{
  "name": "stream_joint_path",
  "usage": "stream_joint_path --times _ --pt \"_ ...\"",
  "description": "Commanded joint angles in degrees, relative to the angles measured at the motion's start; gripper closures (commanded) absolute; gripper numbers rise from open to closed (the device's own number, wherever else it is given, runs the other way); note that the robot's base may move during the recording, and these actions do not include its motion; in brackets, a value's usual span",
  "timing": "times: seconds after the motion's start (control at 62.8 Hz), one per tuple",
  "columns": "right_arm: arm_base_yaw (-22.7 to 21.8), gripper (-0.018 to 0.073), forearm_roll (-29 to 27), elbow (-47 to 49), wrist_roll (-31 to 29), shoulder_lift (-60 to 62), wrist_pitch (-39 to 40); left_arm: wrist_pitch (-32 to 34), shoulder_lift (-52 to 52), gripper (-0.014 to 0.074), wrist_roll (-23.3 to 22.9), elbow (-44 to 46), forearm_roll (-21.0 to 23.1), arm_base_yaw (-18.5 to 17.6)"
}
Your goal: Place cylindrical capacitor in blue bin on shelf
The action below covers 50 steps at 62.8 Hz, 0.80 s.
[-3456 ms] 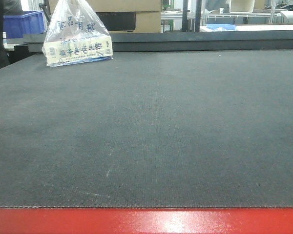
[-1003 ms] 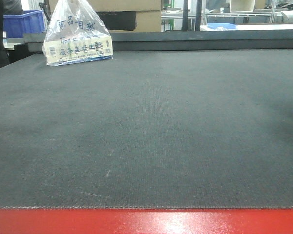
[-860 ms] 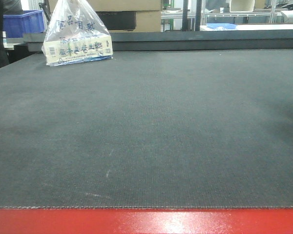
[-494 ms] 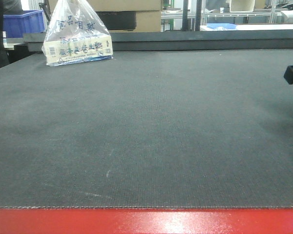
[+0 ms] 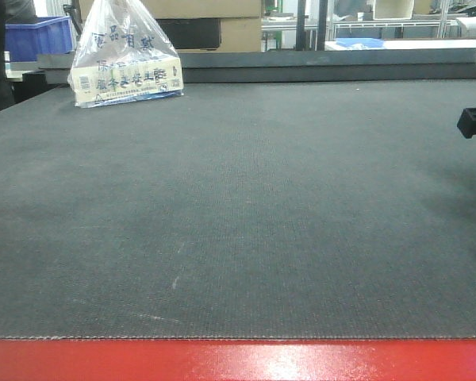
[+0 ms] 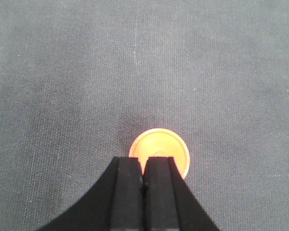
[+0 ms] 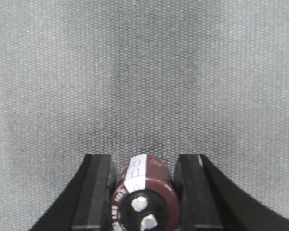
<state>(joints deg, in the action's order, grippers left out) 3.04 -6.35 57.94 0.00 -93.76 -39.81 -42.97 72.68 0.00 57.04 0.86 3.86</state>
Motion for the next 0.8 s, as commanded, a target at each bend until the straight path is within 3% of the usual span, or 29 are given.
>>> stream_joint_path --times 0.0,0.111,0.255,0.334,0.414,0.494,0.78 --pt "0.0 0.0724 1.2 0.3 0.0 0.0 -0.6 0.2 -0.1 0.0707 0.0 0.6 0.5 -0.2" --pt "0.0 0.0727 1.2 0.3 0.0 0.0 -0.6 0.4 -0.1 0.0661 0.0 0.6 1.6 -0.2" --pt "0.0 0.0727 1.2 0.3 0.0 0.0 -0.6 0.4 0.2 0.0379 0.0 0.6 -1.6 -2.1" --pt "0.0 0.0727 1.2 0.3 0.0 0.0 -0.6 1.1 0.6 0.0204 0.0 0.6 -0.9 -2.2" --pt "0.0 0.0727 1.2 0.3 0.0 0.0 -0.5 1.4 1.3 0.0094 0.0 0.7 1.3 -2.4" --pt "0.0 0.0727 1.2 0.3 0.0 0.0 -0.3 1.6 2.5 0.0059 0.0 0.7 1.5 -2.8" --pt "0.0 0.0727 1.2 0.3 0.0 0.0 0.3 1.6 9.1 0.0060 0.0 0.7 1.5 -3.1"
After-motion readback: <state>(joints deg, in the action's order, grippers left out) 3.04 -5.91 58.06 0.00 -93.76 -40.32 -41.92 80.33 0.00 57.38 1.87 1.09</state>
